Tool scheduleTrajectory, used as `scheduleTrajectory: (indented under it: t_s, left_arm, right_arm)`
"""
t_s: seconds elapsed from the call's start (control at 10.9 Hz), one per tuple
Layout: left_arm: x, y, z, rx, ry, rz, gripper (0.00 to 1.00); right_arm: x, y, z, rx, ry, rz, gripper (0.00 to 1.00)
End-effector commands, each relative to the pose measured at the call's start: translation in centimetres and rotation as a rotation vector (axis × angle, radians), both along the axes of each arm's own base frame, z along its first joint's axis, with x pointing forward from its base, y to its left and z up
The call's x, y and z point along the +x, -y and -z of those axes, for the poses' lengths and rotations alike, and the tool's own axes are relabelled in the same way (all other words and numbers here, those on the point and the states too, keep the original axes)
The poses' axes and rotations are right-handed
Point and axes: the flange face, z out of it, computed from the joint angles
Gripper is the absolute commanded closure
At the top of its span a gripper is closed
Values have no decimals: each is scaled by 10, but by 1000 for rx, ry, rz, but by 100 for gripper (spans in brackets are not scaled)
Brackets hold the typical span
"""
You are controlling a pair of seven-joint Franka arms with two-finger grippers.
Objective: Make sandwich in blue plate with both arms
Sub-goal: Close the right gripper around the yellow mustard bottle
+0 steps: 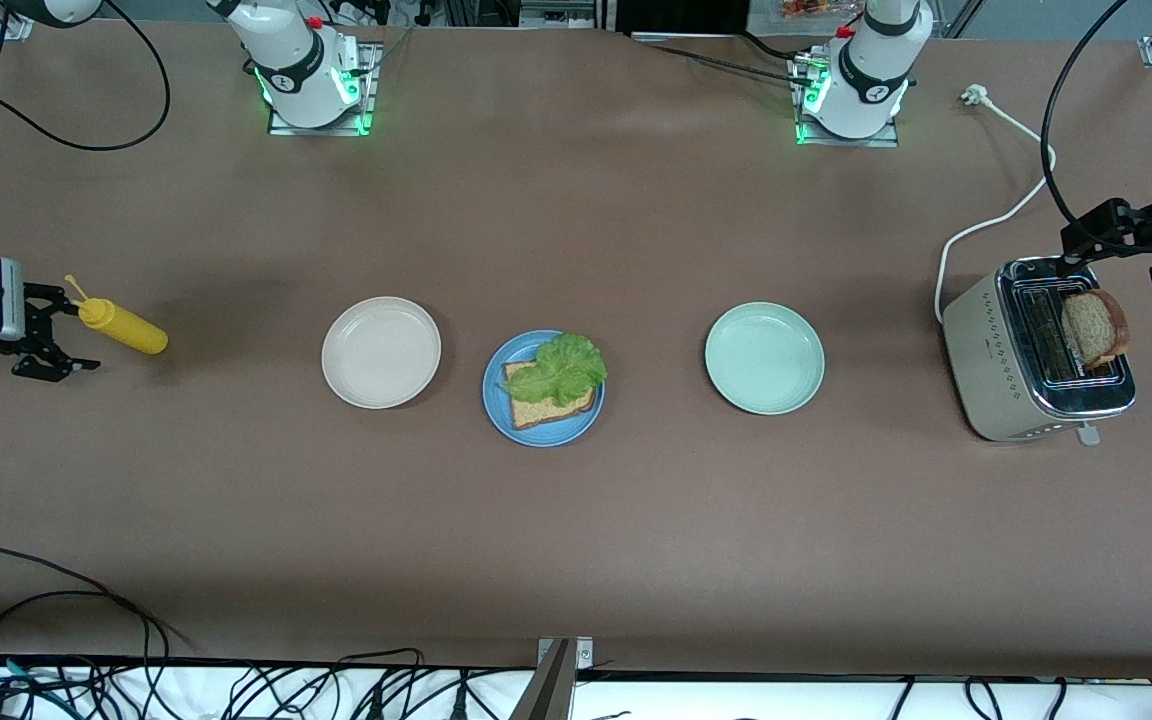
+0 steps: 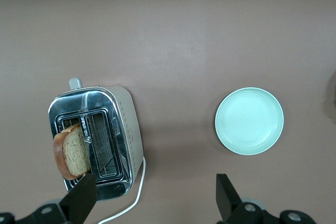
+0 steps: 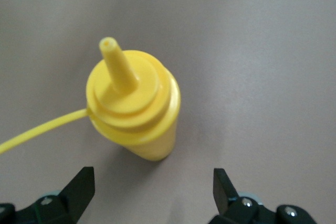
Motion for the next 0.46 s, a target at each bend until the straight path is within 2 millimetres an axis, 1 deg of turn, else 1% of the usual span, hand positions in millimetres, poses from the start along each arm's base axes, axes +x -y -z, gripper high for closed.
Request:
scheduleTrajectory:
  t_s: [0.0, 0.18, 0.37]
  left_arm:
    - [0, 1, -5, 19, -1, -2, 0]
    - [0, 1, -5, 19, -1, -2, 0]
    - [0, 1, -5, 19, -1, -2, 0]
  right_arm:
    - [-17, 0, 12, 68, 5, -26, 0]
    - [-24, -3, 20, 89, -18, -23, 4]
    - [-28, -6, 22, 110, -36, -24, 14]
